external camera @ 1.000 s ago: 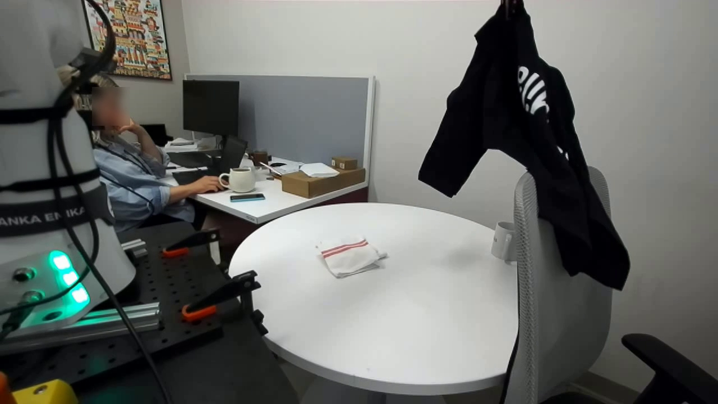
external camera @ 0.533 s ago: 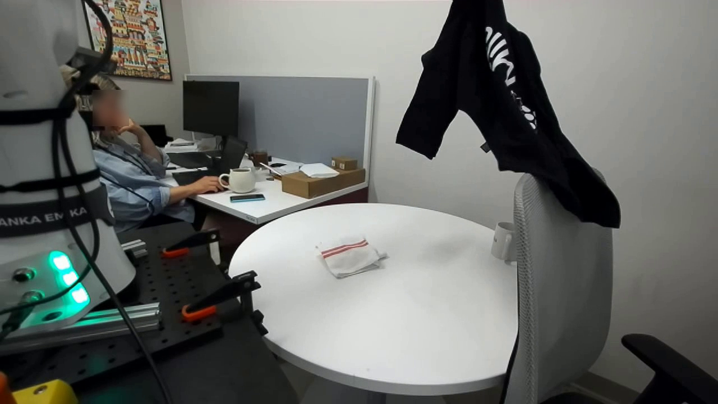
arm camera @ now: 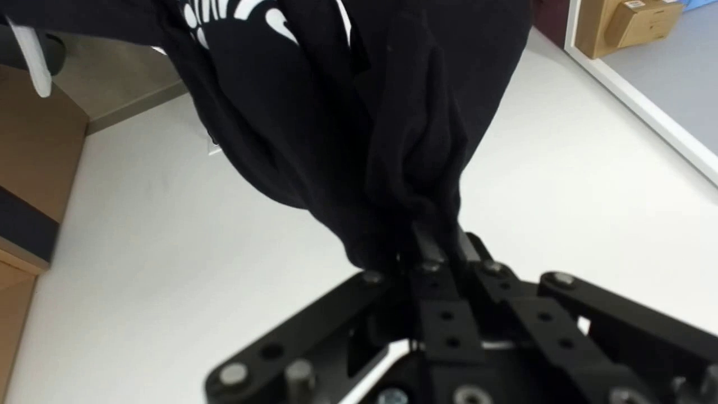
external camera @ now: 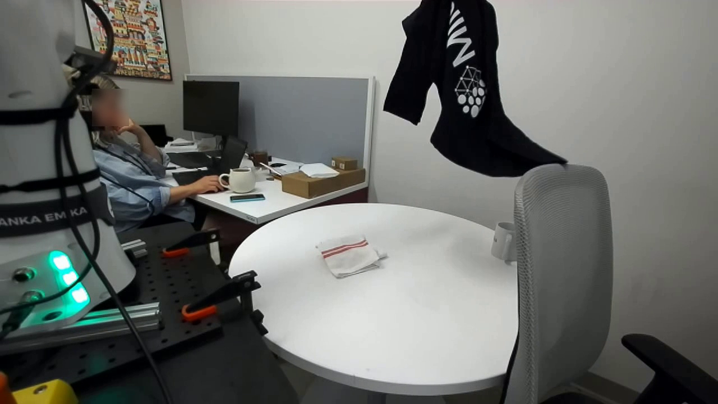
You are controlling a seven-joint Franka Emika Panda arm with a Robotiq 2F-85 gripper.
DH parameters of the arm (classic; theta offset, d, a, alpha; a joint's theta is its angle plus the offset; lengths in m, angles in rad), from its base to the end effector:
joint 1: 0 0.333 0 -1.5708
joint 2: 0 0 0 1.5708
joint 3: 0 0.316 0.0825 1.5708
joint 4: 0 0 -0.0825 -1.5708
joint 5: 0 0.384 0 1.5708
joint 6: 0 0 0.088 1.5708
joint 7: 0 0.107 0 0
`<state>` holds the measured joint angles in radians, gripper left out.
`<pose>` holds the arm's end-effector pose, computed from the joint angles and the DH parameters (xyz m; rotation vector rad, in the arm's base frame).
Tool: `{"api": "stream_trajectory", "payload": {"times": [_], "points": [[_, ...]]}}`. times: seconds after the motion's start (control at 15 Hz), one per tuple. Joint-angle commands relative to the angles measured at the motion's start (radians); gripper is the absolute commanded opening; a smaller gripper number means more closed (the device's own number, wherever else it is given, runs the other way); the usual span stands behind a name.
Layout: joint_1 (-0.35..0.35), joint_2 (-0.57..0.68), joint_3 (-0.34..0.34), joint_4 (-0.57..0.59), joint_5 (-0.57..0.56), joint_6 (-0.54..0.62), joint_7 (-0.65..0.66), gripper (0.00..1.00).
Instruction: Put the black cloth on the table
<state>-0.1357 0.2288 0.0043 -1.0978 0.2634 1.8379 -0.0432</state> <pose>0.6303 -0.0628 0.7474 -2.8167 0.1292 -0.7680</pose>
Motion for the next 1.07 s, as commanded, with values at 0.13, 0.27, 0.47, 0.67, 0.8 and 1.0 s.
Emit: {"api": "stream_trajectory", "payload": {"times": [0.13,0.27,0.47,0.67,0.8,1.0], "points": [[0.008,0.048,0.0,0.1,-0.022,-0.021,0.013,0.02],[0.004,0.06,-0.01,0.083,-0.039,0.011,0.024,0.02],[-0.006,0.078,-0.023,0.035,-0.057,0.024,0.009,0.02],[-0.012,0.071,-0.034,-0.058,-0.074,0.067,-0.004,0.02],[-0.015,0.054,-0.037,-0.139,-0.082,0.097,-0.017,0.02],[-0.026,0.029,-0.046,-0.265,-0.096,0.151,-0.023,0.02]]}}
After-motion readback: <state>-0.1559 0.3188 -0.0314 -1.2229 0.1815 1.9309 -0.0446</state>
